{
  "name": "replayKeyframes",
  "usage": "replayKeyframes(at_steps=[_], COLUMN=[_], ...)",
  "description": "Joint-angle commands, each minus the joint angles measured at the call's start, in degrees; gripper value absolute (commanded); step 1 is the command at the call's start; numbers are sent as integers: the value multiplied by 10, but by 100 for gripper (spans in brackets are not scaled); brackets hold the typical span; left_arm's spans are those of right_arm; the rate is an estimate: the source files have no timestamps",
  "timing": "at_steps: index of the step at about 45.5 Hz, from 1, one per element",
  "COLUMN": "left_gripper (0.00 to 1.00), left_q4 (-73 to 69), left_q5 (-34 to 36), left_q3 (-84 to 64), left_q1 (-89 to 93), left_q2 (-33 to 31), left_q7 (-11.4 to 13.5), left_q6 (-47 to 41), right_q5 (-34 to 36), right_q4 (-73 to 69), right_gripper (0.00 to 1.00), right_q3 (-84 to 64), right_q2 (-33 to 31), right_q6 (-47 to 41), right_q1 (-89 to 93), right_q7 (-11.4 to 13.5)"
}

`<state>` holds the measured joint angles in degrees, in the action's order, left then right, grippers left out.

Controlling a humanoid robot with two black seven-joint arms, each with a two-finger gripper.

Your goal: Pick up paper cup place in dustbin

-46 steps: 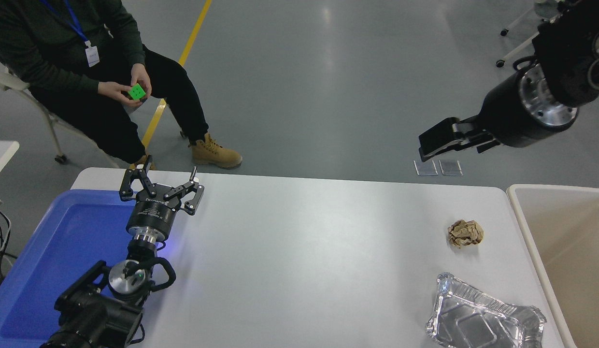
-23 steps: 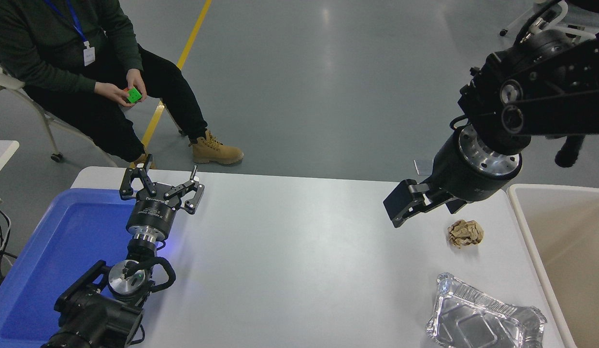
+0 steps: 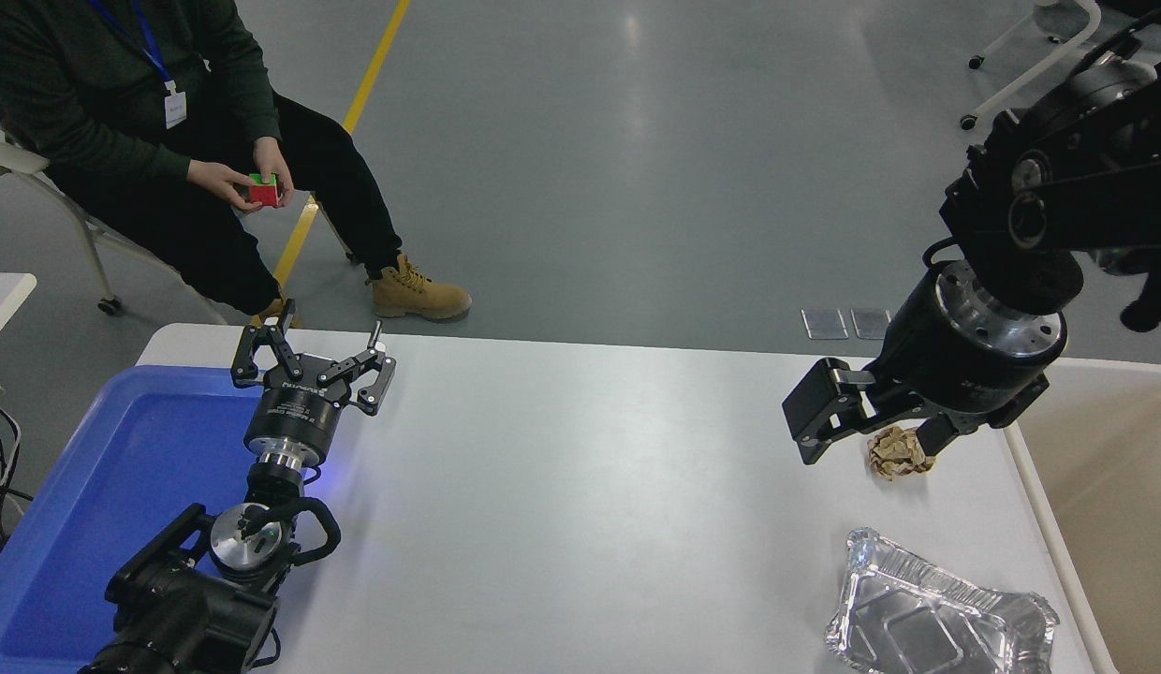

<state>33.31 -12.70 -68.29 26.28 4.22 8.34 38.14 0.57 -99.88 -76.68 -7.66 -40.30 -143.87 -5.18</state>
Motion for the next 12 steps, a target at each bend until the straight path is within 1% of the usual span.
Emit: replayKeyframes(at_steps=[1,12], left_gripper=[99,99], left_q4=[0,0], left_q5=[0,0], left_q3=[0,0], left_q1=[0,0], left_q2=[0,0], left_q7=[0,0], left_q6=[0,0], right_q5=[34,34], right_q4=[-1,-1], right_gripper=[100,100], right_q3=[-17,-19], right_q2=[4,4], right_q6=[-9,-10], right_q1=[-8,-8], right_q7=[-1,-1])
